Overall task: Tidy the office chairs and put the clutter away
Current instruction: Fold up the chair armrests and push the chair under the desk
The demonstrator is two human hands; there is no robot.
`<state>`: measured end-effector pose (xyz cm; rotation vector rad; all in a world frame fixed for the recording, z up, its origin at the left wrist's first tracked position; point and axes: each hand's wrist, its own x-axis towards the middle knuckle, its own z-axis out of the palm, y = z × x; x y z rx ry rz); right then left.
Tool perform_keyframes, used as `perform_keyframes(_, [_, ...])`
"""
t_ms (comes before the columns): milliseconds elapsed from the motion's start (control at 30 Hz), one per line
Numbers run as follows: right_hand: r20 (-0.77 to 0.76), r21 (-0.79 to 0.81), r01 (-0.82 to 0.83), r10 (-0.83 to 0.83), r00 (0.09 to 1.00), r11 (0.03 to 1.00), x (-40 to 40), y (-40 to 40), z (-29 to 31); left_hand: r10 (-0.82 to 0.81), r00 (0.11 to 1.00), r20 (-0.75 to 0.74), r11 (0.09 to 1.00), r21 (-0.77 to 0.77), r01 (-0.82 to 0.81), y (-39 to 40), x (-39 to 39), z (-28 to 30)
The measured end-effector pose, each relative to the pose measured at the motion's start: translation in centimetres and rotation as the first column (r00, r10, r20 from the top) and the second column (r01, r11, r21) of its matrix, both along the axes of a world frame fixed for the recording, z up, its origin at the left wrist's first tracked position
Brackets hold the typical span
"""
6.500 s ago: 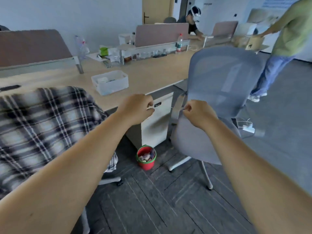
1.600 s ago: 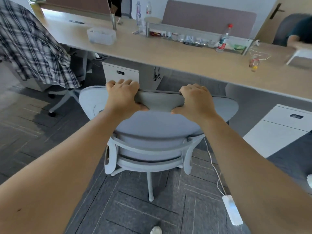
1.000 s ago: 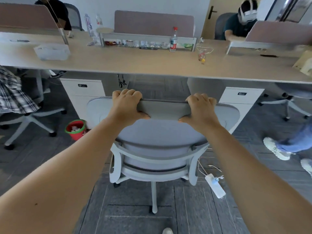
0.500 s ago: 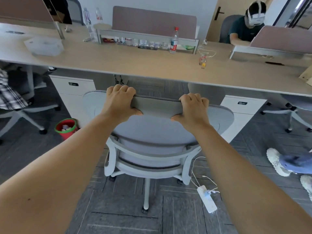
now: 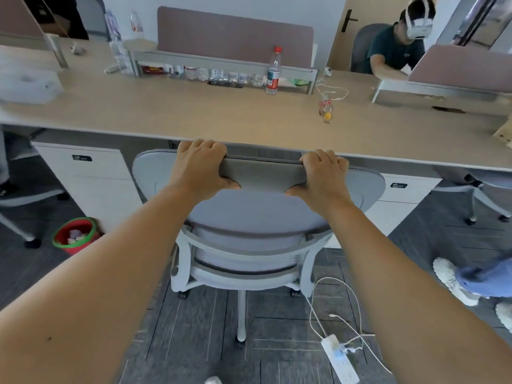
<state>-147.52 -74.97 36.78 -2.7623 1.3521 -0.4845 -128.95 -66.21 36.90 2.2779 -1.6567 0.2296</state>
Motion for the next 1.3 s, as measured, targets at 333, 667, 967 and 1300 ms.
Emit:
perform_keyframes(333, [-0.027, 0.046, 0.048, -0.047, 0.999, 0.998, 4.0, -8.6, 0.7, -0.063, 0.996, 0.061, 0.998, 0.008, 0.063, -9.3, 4.2, 0.2])
perform_keyframes(667, [0.033, 0.003, -0.049, 0.048, 0.998, 0.999, 7.4, -15.3, 0.1, -0.014, 0.999, 0.033, 1.000, -0.011, 0.015, -14.8, 7.7, 0.3])
perform_keyframes(967, [0.061, 0.020, -0.133, 0.132, 0.989, 0.991, 10.7, -18.3, -0.1, 0.090, 0.996, -0.006, 0.995, 0.034, -0.090, -16.8, 9.9, 0.2])
perform_keyframes(1300, [0.080, 0.004, -0.145, 0.144, 0.986, 0.989, 16.3, -19.9, -0.5, 0.132, 0.991, -0.014, 0.987, 0.092, -0.130, -18.7, 15.3, 0.5])
